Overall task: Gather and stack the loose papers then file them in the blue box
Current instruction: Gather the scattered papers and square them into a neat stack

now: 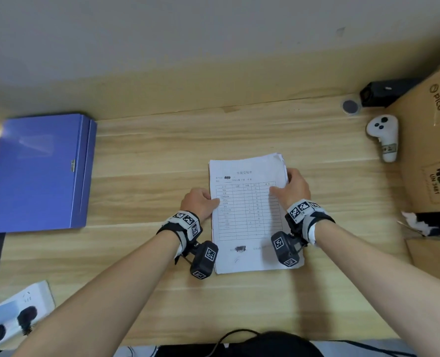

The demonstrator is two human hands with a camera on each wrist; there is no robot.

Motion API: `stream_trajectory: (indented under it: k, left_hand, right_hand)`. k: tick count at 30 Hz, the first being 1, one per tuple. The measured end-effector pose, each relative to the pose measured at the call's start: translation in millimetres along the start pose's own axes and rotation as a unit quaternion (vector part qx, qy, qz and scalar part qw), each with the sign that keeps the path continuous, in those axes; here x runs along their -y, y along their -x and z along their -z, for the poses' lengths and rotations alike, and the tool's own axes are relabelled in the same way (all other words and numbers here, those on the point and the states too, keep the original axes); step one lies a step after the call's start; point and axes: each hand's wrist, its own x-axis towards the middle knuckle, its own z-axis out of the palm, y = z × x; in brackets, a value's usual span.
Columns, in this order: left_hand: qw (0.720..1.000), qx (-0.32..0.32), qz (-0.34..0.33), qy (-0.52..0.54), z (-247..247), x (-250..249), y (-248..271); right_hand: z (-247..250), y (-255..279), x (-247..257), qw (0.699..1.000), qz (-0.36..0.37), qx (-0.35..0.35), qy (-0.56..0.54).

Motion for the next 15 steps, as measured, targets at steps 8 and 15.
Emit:
stream_trajectory:
  k: [8, 15]
  left_hand:
    - [0.995, -0.065, -0.034, -0.066, 40, 5, -15]
    - [0.983, -0.145, -0.108, -0.039, 129, 33, -29]
  right_hand:
    - [-15, 12, 26, 0.992, 0.057, -0.097, 0.058]
    - [-77, 48, 90, 0.991, 0.111, -0.068, -0.041]
